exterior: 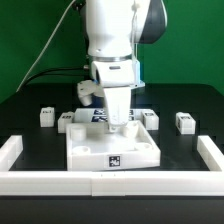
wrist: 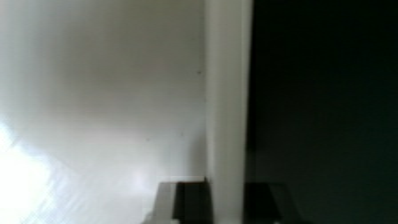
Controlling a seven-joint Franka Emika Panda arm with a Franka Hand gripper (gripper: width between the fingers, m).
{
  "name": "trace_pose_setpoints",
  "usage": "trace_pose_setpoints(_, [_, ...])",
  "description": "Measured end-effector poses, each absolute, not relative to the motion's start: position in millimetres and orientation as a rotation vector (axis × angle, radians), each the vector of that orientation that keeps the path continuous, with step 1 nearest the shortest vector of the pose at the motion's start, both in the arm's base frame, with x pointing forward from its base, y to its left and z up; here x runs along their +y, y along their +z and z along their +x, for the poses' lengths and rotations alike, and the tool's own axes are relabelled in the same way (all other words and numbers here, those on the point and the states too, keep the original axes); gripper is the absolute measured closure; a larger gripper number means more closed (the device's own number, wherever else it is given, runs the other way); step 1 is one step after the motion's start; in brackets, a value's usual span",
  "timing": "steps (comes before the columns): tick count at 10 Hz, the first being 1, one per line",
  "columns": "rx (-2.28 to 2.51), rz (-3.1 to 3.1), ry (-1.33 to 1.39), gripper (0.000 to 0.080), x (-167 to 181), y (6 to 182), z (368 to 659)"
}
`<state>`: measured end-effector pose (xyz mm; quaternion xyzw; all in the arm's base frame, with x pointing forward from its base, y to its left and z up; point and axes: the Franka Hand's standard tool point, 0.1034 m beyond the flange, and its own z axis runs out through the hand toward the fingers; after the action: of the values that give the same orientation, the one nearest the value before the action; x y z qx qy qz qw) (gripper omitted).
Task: Assemble one leg
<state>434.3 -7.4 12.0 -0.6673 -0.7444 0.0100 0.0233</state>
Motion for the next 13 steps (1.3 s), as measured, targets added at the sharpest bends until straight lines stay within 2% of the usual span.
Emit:
trace_pose_setpoints(7, [-2.166, -2.236, -0.036, 0.0739, 77, 10.6, 493])
trace_pose_setpoints(13, [-2.209, -2.196, -0.052, 0.0739, 84, 10.4, 493])
